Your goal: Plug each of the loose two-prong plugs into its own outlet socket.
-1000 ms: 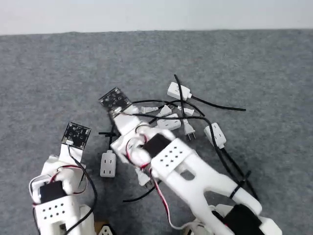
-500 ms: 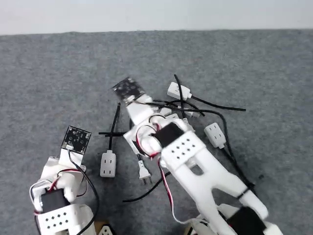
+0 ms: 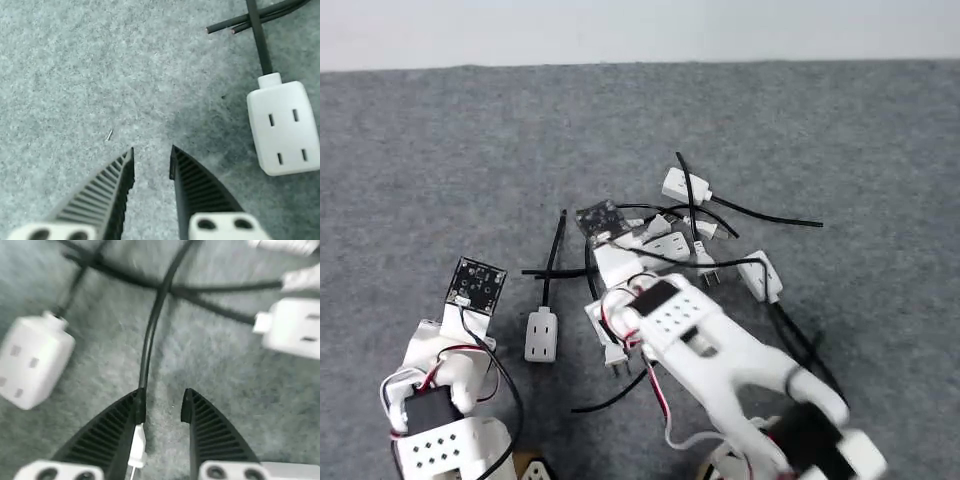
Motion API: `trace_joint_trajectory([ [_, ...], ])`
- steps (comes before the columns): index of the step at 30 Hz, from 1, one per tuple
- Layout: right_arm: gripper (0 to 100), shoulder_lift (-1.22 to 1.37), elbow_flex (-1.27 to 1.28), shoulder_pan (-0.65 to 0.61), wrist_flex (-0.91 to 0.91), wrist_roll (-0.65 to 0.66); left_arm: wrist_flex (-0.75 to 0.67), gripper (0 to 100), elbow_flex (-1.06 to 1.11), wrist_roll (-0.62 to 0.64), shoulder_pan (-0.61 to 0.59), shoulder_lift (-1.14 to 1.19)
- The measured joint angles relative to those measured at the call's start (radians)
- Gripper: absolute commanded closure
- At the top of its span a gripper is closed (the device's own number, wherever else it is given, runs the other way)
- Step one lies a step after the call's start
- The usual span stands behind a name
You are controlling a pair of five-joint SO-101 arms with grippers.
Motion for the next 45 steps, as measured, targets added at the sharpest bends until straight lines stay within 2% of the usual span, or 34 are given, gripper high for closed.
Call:
trace_joint_trajectory([
  [5,88.1,0.155,-0.121,-0.048,0.087,0.000,0.000,89,0.000,0.000,0.000,0.000],
  [10,84.2,0.167,-0.141,-0.080,0.121,-0.008,0.000,89,0.000,0.000,0.000,0.000],
  [15,84.2,0.187,-0.141,-0.089,0.140,-0.009,0.000,89,0.000,0.000,0.000,0.000],
  [21,99.5,0.192,-0.152,-0.087,0.149,-0.009,0.000,89,0.000,0.000,0.000,0.000],
  [27,99.1,0.192,-0.163,-0.080,0.153,-0.012,0.000,89,0.000,0.000,0.000,0.000],
  [31,99.1,0.190,-0.218,-0.054,0.227,-0.012,0.000,89,0.000,0.006,0.003,0.000],
  [40,99.1,-0.028,-0.244,-0.049,0.299,0.008,-0.005,89,0.000,0.038,0.014,0.028],
  [45,99.1,-0.193,-0.224,-0.034,0.301,0.017,-0.098,89,-0.074,0.066,0.014,0.293],
])
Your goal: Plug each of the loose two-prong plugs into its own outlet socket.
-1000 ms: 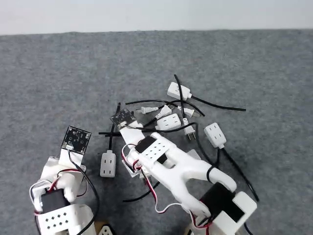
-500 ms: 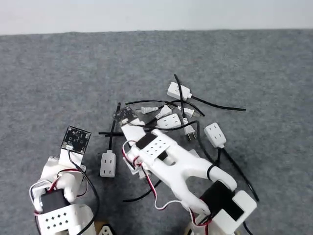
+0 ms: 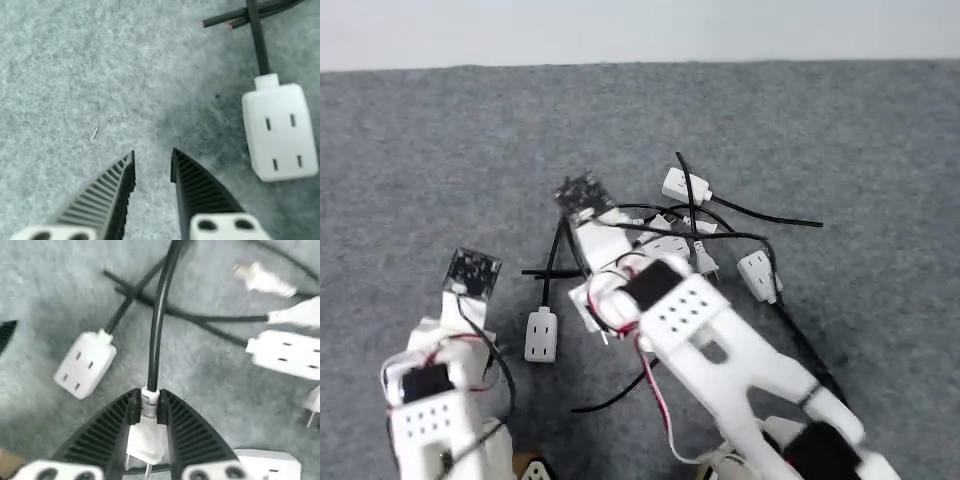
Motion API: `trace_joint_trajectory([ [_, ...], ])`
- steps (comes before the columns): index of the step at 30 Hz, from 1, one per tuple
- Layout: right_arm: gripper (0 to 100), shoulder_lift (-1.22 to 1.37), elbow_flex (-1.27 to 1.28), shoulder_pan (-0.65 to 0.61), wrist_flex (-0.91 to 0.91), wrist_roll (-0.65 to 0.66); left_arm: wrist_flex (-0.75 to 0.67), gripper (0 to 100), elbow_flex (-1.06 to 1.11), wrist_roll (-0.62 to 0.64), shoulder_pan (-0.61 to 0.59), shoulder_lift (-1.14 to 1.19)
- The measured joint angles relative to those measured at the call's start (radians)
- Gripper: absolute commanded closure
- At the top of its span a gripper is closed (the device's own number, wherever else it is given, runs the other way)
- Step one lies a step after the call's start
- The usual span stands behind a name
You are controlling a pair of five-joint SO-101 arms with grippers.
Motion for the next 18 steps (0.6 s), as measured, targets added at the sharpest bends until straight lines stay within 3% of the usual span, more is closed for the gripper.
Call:
trace_joint_trajectory([
  [4,99.1,-0.104,0.064,-0.012,-0.029,0.018,-0.049,89,-0.107,-0.009,0.000,0.285],
  [18,99.1,-0.399,0.275,-0.146,-0.167,0.081,0.025,89,-0.407,-0.124,0.060,0.806],
])
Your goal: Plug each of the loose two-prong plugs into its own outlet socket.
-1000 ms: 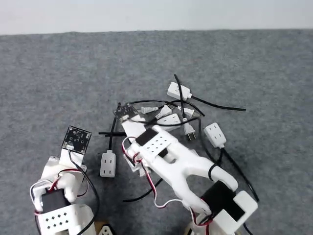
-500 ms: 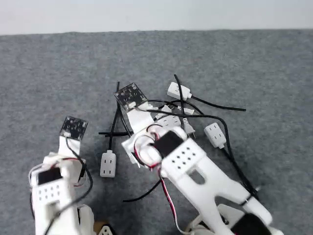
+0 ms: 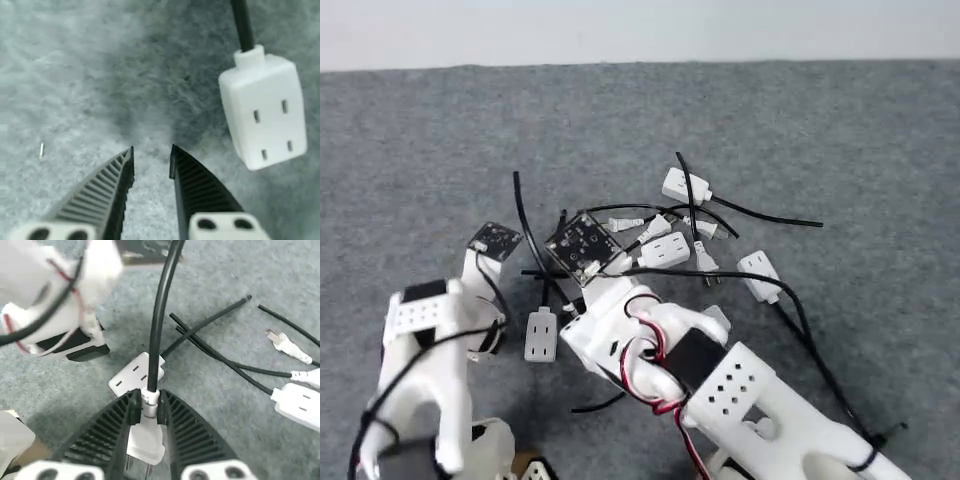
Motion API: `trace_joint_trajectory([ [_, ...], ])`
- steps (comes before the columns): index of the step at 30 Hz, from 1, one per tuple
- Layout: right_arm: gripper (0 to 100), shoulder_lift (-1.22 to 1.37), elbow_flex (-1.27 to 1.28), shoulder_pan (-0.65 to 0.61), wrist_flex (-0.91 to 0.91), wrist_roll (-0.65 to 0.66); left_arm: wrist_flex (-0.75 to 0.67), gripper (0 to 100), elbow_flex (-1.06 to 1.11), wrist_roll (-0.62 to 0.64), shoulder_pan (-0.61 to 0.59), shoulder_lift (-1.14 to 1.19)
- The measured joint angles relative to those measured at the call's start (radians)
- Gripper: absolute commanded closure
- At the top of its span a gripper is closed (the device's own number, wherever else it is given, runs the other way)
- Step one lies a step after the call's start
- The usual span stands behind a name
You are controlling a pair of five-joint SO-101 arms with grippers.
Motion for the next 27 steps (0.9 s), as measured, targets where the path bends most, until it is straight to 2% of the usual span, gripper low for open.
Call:
trace_joint_trajectory([
  [4,99.1,0.015,0.003,-0.026,-0.025,0.002,0.041,89,-0.058,-0.052,0.002,0.080],
  [10,99.1,0.141,0.003,-0.051,-0.060,0.002,0.055,91,-0.049,-0.143,0.052,0.063],
  [15,99.1,0.167,0.003,-0.066,-0.061,0.003,0.057,91,0.078,-0.204,0.068,-0.100],
  [27,99.1,0.167,0.003,-0.066,-0.061,0.003,0.051,91,0.302,-0.233,0.118,-0.511],
])
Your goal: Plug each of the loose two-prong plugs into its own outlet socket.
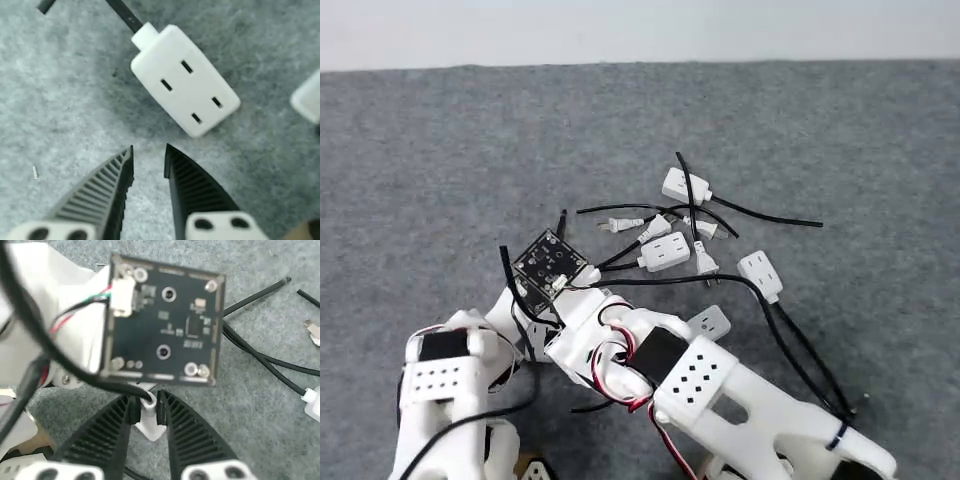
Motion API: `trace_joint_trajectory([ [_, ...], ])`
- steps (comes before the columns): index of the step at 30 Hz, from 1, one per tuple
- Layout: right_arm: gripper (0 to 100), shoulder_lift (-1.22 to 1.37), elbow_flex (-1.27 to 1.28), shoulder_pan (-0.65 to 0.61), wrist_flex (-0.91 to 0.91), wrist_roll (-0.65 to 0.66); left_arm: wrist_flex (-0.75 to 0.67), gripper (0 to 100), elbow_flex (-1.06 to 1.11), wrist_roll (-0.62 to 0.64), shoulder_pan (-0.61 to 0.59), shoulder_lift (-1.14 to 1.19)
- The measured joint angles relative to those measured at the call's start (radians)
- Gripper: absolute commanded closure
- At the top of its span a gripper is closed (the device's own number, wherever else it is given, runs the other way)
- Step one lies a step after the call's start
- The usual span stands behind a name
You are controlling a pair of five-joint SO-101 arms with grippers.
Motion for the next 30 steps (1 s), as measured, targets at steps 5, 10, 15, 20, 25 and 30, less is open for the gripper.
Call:
trace_joint_trajectory([
  [5,99.1,0.000,0.000,0.000,0.000,0.002,0.000,91,0.006,0.005,0.000,-0.043],
  [10,99.1,0.002,0.000,0.003,-0.044,0.000,-0.052,91,0.006,0.098,-0.051,-0.048],
  [15,99.1,0.011,0.037,0.034,-0.160,-0.043,-0.124,89,0.006,0.275,-0.152,-0.048],
  [20,99.1,0.012,0.095,0.032,-0.302,-0.046,-0.160,87,0.006,0.350,-0.235,-0.048],
  [25,99.1,0.048,0.107,0.032,-0.399,-0.049,-0.187,87,-0.006,0.399,-0.278,-0.048],
  [30,99.1,0.169,0.109,0.032,-0.496,-0.071,-0.206,87,-0.008,0.422,-0.298,-0.048],
])
